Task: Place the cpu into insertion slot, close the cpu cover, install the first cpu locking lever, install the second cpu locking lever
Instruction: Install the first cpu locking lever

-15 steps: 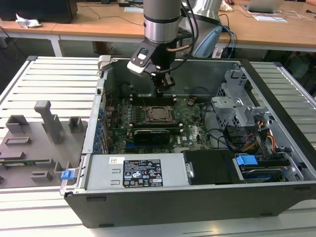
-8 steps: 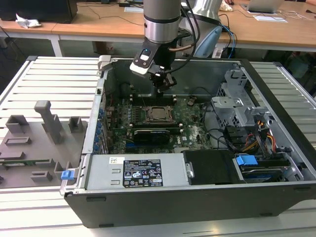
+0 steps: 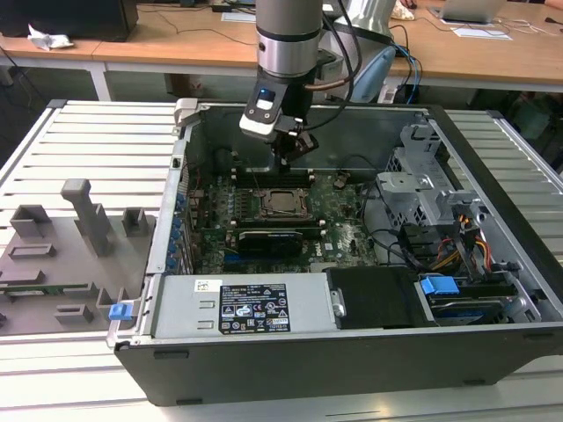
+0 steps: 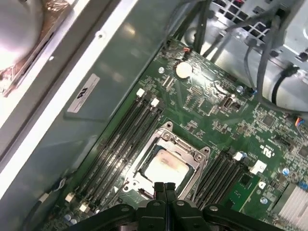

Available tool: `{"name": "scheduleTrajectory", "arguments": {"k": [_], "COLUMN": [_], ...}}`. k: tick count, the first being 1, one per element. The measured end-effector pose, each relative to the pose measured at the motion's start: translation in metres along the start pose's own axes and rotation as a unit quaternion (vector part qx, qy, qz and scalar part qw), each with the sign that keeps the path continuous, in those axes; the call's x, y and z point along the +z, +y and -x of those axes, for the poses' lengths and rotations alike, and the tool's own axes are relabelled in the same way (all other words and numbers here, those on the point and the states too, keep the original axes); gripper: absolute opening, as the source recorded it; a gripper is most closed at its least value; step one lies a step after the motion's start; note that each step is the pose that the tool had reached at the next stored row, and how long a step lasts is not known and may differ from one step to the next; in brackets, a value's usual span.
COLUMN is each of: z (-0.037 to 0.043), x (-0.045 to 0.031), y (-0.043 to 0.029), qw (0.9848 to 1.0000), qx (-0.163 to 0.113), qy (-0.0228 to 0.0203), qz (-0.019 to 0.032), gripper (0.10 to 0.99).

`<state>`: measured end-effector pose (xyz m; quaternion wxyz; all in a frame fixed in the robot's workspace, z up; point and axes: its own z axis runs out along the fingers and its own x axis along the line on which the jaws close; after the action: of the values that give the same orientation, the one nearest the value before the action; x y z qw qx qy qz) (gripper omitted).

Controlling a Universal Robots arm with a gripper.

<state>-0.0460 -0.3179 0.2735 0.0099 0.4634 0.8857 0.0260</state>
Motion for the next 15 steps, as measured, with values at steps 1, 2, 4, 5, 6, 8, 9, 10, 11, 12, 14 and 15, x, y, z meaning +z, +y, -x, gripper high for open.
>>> {"name": "scheduleTrajectory", "arguments": {"k": [1, 2, 4, 5, 6, 8, 9, 10, 11, 12, 14, 15], "z": [0.0001, 0.0000, -0.0003, -0.0005, -0.0006, -0.0009, -0.0009, -0.0009, -0.0009, -0.0009, -0.0011, -0.0011], "x": [0.0000, 0.0000, 0.0000, 0.0000, 0.0000, 0.0001, 0.0001, 0.0001, 0.0001, 0.0001, 0.0002, 0.0003], "y": [0.0001, 0.0001, 0.0004, 0.0007, 0.0007, 0.0010, 0.0010, 0.0010, 0.0010, 0.0010, 0.0012, 0.0012], "qw": [1.0000, 0.9999, 0.9997, 0.9996, 0.9994, 0.9988, 0.9982, 0.9976, 0.9968, 0.9963, 0.9947, 0.9941], "qx": [-0.009, -0.014, -0.023, -0.028, -0.034, -0.049, -0.059, -0.069, -0.080, -0.085, -0.102, -0.108], "qy": [0.0005, 0.0008, 0.0012, 0.0015, 0.0019, 0.0027, 0.0033, 0.0038, 0.0044, 0.0047, 0.0037, 0.0037], "qz": [-0.0001, -0.0001, -0.0002, -0.0002, -0.0002, -0.0003, -0.0004, -0.0004, -0.0006, -0.0006, -0.0028, -0.0038], "gripper": [0.106, 0.106, 0.106, 0.106, 0.106, 0.106, 0.106, 0.106, 0.106, 0.106, 0.106, 0.106]}}
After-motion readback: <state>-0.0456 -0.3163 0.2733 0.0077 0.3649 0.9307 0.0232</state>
